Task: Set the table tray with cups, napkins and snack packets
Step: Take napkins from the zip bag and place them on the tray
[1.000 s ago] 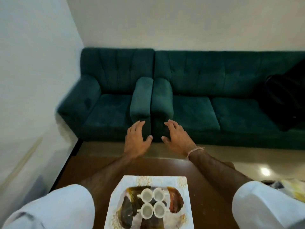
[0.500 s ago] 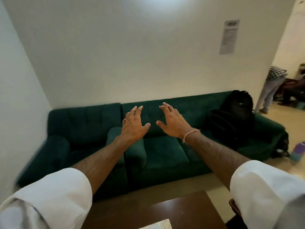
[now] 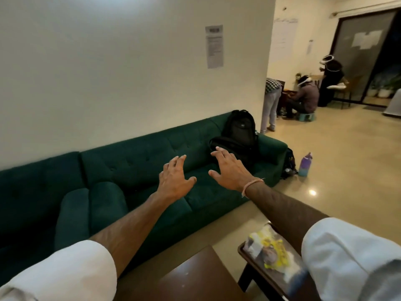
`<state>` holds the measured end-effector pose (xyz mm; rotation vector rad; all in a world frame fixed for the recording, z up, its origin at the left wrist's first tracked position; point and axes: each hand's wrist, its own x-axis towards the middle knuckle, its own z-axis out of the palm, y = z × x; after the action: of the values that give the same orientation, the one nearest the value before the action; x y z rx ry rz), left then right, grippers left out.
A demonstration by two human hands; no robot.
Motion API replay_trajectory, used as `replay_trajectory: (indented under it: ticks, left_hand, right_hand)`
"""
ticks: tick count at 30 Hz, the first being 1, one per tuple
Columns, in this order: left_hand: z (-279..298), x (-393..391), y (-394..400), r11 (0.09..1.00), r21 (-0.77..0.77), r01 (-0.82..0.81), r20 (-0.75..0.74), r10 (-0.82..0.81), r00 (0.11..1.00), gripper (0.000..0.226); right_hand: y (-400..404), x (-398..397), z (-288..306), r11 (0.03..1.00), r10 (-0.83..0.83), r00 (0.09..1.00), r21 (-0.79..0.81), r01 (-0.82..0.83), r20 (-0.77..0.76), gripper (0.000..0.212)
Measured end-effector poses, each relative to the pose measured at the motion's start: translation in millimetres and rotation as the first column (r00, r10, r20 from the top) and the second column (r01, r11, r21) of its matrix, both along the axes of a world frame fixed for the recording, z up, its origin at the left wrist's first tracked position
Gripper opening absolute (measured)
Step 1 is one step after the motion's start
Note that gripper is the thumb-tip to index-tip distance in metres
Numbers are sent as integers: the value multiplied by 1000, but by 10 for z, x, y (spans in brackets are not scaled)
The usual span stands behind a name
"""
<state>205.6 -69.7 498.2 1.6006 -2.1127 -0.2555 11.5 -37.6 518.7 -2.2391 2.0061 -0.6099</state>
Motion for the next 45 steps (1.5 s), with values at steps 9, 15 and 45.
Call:
replay_trajectory:
  ticks: [9, 15, 45]
  left_hand:
    - [-1110, -2140, -284, 971, 220, 98, 16, -104, 994, 78]
    - [-2118, -3141, -276, 906, 401, 140, 47, -173, 984, 76]
    - [-5184, -4260, 655, 893, 444, 68, -251, 51, 967, 13]
  right_hand:
    - [-97, -2170, -1182, 971, -126, 992, 209, 118, 28, 62]
    - [9, -3210, -2172, 908, -219, 975, 375, 189, 40, 59]
    - [492, -3641, -5724, 709, -539, 809, 645, 286, 234, 43]
